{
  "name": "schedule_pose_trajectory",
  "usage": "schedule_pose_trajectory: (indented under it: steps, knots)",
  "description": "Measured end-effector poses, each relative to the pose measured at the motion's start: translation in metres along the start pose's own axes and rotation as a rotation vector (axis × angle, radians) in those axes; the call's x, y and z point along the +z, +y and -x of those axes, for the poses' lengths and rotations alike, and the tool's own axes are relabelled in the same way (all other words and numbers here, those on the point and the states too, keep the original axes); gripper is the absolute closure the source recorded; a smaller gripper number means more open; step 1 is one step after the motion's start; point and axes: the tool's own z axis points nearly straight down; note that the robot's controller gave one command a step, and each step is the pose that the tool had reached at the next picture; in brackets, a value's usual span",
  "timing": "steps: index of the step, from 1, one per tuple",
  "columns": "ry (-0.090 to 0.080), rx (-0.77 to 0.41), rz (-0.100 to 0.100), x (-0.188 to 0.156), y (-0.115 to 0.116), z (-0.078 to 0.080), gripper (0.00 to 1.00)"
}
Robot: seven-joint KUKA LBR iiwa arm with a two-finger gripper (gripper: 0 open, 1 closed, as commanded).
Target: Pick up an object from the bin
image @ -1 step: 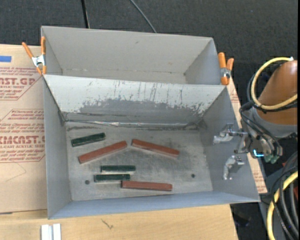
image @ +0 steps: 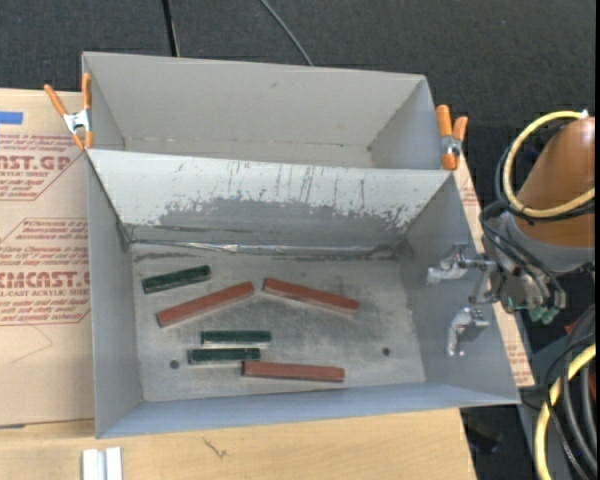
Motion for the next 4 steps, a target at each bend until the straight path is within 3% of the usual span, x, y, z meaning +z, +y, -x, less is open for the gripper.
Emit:
schedule_pose_trajectory:
  steps: [1, 2, 3, 4]
  knots:
    - [-0.006, -0.026, -0.002, 0.057, 0.020, 0.019, 0.00]
    - [0.001, -0.098, 0.001, 0.101, 0.068, 0.038, 0.00]
    - [-0.001, -0.051, 0.002, 0.109, 0.064, 0.084, 0.00]
    - [-0.016, -0.184, -0.002, 0.128, 0.108, 0.063, 1.00]
